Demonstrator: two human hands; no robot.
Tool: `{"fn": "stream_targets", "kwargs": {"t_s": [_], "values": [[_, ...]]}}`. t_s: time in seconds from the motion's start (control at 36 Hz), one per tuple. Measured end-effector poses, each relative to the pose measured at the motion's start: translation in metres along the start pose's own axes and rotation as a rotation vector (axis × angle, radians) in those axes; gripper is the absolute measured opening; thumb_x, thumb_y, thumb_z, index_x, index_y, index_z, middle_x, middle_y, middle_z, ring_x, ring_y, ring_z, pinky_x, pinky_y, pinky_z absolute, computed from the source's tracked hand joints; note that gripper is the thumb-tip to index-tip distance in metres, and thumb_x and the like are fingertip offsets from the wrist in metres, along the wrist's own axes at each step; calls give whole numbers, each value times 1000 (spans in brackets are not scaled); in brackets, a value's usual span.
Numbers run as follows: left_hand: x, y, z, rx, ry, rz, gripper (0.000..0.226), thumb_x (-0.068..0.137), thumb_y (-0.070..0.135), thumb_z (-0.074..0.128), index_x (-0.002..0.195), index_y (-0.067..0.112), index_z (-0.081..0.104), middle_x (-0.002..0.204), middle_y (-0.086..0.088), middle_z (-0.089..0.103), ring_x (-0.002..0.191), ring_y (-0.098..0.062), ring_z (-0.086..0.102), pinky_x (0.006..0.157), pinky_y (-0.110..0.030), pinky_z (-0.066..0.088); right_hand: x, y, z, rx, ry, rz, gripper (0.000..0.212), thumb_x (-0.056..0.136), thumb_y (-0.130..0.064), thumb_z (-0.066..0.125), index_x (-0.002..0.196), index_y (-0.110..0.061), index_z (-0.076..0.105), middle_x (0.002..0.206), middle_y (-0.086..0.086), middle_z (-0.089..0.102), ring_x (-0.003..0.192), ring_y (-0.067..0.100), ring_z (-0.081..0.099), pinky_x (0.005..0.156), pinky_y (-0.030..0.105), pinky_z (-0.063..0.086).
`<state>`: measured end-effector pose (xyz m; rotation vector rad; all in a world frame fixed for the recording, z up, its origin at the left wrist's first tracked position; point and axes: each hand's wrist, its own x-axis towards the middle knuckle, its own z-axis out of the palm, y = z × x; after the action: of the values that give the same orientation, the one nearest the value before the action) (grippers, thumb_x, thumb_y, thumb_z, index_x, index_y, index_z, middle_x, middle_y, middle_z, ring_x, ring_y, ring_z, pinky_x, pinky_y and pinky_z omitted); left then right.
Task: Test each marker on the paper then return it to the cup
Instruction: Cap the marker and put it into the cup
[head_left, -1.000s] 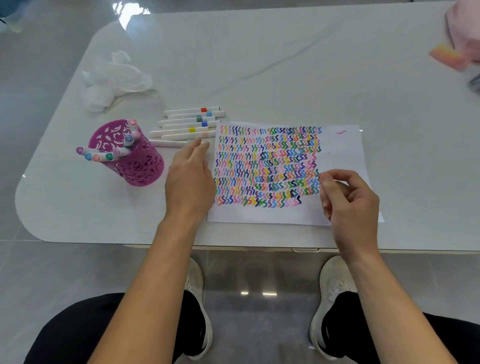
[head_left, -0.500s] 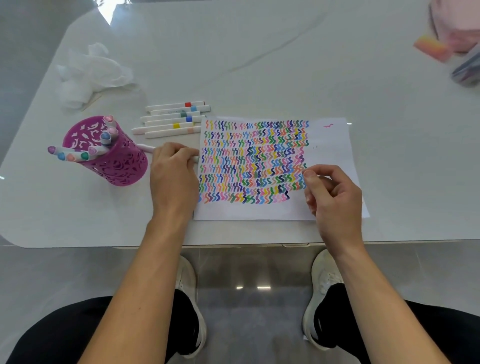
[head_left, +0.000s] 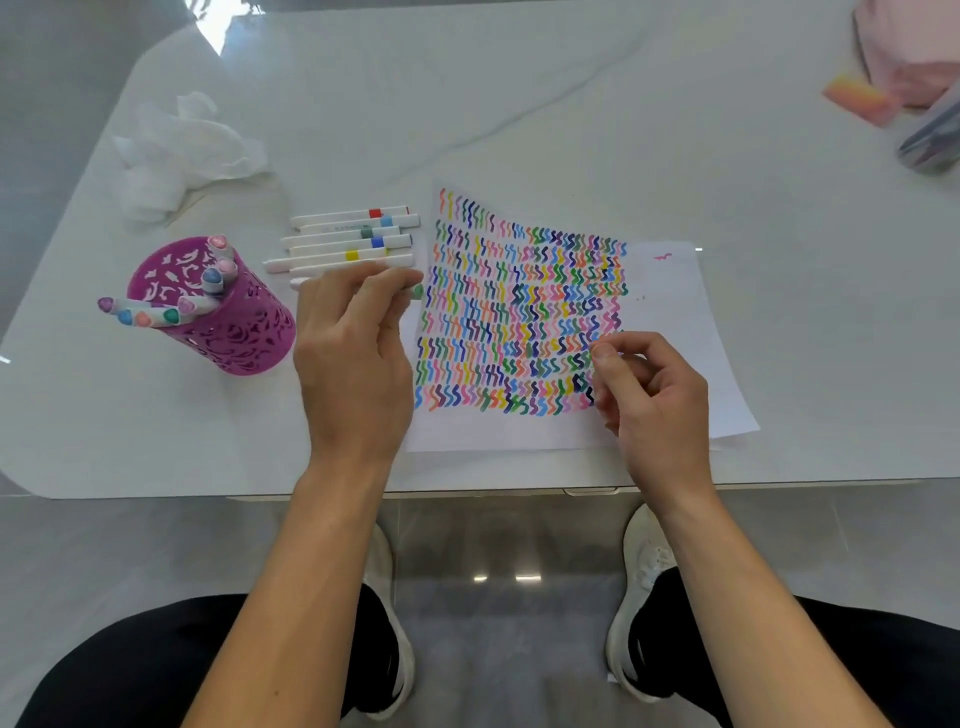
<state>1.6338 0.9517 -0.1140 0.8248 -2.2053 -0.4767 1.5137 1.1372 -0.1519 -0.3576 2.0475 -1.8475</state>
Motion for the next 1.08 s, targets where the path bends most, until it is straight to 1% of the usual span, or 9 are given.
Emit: {"fn": "stream_targets", "kwargs": {"t_s": [0.25, 0.39, 0.58, 0.69, 0.75, 0.81, 0.86, 0.97, 1.08], "values": [[-1, 5, -7, -38, 29, 55, 18, 101, 15, 61, 113, 13, 75, 111, -4, 67, 107, -20, 58, 92, -15, 41, 3, 0, 4, -32, -41, 24, 6, 101, -16, 67, 96, -13, 70, 66, -10, 66, 57, 5, 58, 52, 18, 46], [-12, 20, 0, -115, -22, 117, 18, 98, 10, 63, 112, 10, 74, 107, -5, 67, 105, -22, 59, 90, -22, 45, 2, -3, 8, 54, -57, 37, 10, 102, -14, 64, 94, -15, 70, 67, 0, 64, 59, 15, 55, 52, 23, 44], [-23, 46, 3, -307, -120, 115, 17, 98, 4, 62, 112, 8, 69, 105, 9, 57, 96, -18, 60, 85, -22, 47, -2, -15, 10, 133, -121, -5, 11, 98, -19, 64, 99, -9, 70, 69, 0, 65, 61, 18, 58, 56, 29, 47], [-29, 61, 6, -494, -152, -36, 20, 97, 3, 62, 114, 13, 65, 108, 8, 62, 96, -7, 62, 86, -20, 49, -10, -24, 15, 37, -254, -120, 16, 94, -21, 66, 109, -18, 71, 90, -2, 72, 84, 19, 70, 75, 34, 57], [-31, 66, 7, -619, -172, -130, 27, 98, 2, 61, 119, 19, 63, 113, 5, 64, 102, -13, 64, 88, -27, 53, -13, -27, 17, -57, -325, -161, 20, 96, -27, 68, 117, -26, 69, 101, -8, 72, 100, 14, 70, 87, 29, 55], [-32, 70, 7, -698, -191, -197, 34, 100, 3, 59, 126, 23, 62, 117, 4, 64, 106, -17, 64, 86, -25, 55, -14, -29, 17, -141, -347, -181, 24, 98, -32, 70, 123, -30, 68, 108, -13, 73, 106, 11, 68, 90, 20, 51], [-31, 72, 7, -750, -203, -251, 35, 101, 5, 58, 128, 27, 63, 116, 2, 65, 104, -17, 65, 82, -20, 54, -13, -31, 15, -195, -345, -182, 27, 98, -31, 71, 125, -27, 68, 105, -14, 74, 101, 7, 70, 86, 15, 50], [-29, 74, 4, -752, -236, -293, 29, 99, 4, 61, 111, 29, 68, 110, -1, 68, 97, -9, 67, 74, -13, 52, -8, -34, 9, -333, -350, -234, 21, 99, -36, 68, 118, -27, 71, 92, -14, 75, 85, 11, 73, 76, 33, 57], [-25, 67, 1, -710, -344, -347, 16, 97, 8, 65, 103, 22, 70, 96, 6, 72, 91, -15, 71, 77, -29, 59, -1, -42, -3, -557, -348, -345, 20, 100, -40, 66, 112, -27, 73, 86, -12, 71, 72, 8, 62, 65, 26, 47]]}}
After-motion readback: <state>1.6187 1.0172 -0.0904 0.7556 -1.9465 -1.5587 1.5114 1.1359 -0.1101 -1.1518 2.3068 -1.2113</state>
